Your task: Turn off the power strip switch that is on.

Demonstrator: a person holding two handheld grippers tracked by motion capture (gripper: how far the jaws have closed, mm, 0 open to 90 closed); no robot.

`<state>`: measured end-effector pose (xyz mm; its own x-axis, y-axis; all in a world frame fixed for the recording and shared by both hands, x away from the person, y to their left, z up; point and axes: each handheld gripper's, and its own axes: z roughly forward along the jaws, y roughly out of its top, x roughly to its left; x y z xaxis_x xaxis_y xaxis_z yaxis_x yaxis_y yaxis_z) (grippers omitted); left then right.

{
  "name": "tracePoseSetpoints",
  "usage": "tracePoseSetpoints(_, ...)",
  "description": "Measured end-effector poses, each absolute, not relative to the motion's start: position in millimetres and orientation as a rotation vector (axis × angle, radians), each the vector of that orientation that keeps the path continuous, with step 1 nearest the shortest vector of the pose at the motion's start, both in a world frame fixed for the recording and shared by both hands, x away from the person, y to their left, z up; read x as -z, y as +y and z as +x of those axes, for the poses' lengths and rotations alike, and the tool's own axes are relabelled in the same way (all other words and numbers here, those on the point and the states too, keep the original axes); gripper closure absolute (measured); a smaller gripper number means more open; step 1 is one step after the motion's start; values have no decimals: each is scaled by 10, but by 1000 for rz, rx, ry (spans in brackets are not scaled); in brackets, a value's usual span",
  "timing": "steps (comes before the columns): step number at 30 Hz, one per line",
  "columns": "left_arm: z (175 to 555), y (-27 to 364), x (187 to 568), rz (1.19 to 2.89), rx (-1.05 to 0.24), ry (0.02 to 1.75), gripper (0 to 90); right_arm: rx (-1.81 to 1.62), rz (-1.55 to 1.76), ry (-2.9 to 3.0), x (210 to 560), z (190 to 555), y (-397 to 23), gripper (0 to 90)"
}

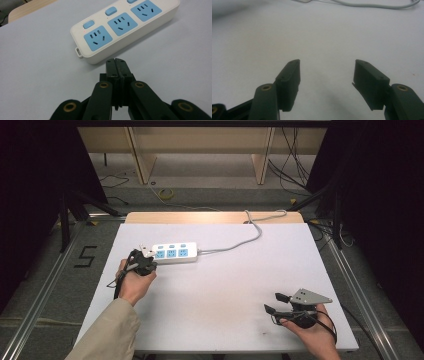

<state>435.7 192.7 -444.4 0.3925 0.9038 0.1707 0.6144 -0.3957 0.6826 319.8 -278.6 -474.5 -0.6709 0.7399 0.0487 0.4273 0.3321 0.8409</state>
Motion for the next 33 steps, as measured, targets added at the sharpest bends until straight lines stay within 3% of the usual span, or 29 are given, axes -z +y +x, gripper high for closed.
tracePoseSetpoints(33, 4623, 1913, 4315, 2176, -713, 1311, 898, -1268, 1038, 2264, 4753, 3204, -2786, 392)
